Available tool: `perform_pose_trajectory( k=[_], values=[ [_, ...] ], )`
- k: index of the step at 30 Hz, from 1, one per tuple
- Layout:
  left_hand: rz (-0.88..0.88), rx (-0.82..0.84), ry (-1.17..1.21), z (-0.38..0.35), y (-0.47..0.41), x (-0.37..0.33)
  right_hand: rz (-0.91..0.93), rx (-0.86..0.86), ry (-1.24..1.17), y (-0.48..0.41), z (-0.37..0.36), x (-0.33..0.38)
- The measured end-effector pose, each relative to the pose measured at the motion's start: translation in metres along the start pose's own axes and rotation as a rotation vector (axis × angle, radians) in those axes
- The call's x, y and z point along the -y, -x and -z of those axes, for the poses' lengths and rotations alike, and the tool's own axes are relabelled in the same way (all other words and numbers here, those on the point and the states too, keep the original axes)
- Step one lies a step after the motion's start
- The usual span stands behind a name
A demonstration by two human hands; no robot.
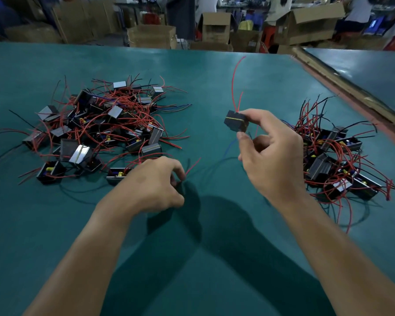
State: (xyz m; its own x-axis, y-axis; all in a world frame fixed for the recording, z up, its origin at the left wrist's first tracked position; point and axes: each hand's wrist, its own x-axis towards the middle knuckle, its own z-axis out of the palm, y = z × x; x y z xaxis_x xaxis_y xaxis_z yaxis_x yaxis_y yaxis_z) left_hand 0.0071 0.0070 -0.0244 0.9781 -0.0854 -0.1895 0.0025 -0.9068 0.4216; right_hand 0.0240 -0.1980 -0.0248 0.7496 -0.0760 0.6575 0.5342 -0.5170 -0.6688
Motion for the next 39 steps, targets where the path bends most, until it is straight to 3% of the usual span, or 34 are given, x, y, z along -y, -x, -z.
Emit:
perform_pose_trajectory(
  k=[3, 7, 10, 14, 21, 26, 31, 33, 37, 39],
  values=[
    [-0.027, -0.043, 0.137, -0.004, -0.004, 0.001, 0.042, 0.117, 0.065, 0.000, 0.003, -0.003],
    [-0.127, -0.317, 0.267, -0.013, -0.006, -0.007, 0.013, 0.561, 0.297, 0.003, 0.000, -0.007],
    [-0.179, -0.305, 0.412, -0.016, -0.007, -0.014, -0.032, 0.810, 0.336, 0.006, -0.002, -0.006],
    [-0.108, -0.248, 0.559, -0.016, -0.010, -0.012, -0.058, 0.826, 0.279, 0.005, 0.004, -0.002],
    [-0.069, -0.317, 0.318, -0.016, -0.012, -0.007, -0.145, 0.868, 0.312, 0.003, 0.006, -0.002],
    [0.016, -0.206, 0.246, -0.012, -0.009, -0.006, -0.206, 0.813, 0.437, 0.001, 0.006, -0.004],
    [-0.038, 0.031, 0.321, -0.011, -0.005, -0.012, -0.315, 0.753, 0.492, 0.000, 0.008, -0.010],
    [-0.061, -0.022, 0.320, -0.012, -0.005, -0.012, -0.327, 0.721, 0.504, -0.001, 0.009, -0.013],
    [-0.052, -0.383, 0.324, -0.012, -0.008, -0.010, -0.337, 0.646, 0.502, -0.004, 0.010, -0.017],
    [-0.048, -0.452, 0.439, -0.010, -0.010, -0.009, -0.309, 0.561, 0.476, -0.004, 0.009, -0.018]
  ],
)
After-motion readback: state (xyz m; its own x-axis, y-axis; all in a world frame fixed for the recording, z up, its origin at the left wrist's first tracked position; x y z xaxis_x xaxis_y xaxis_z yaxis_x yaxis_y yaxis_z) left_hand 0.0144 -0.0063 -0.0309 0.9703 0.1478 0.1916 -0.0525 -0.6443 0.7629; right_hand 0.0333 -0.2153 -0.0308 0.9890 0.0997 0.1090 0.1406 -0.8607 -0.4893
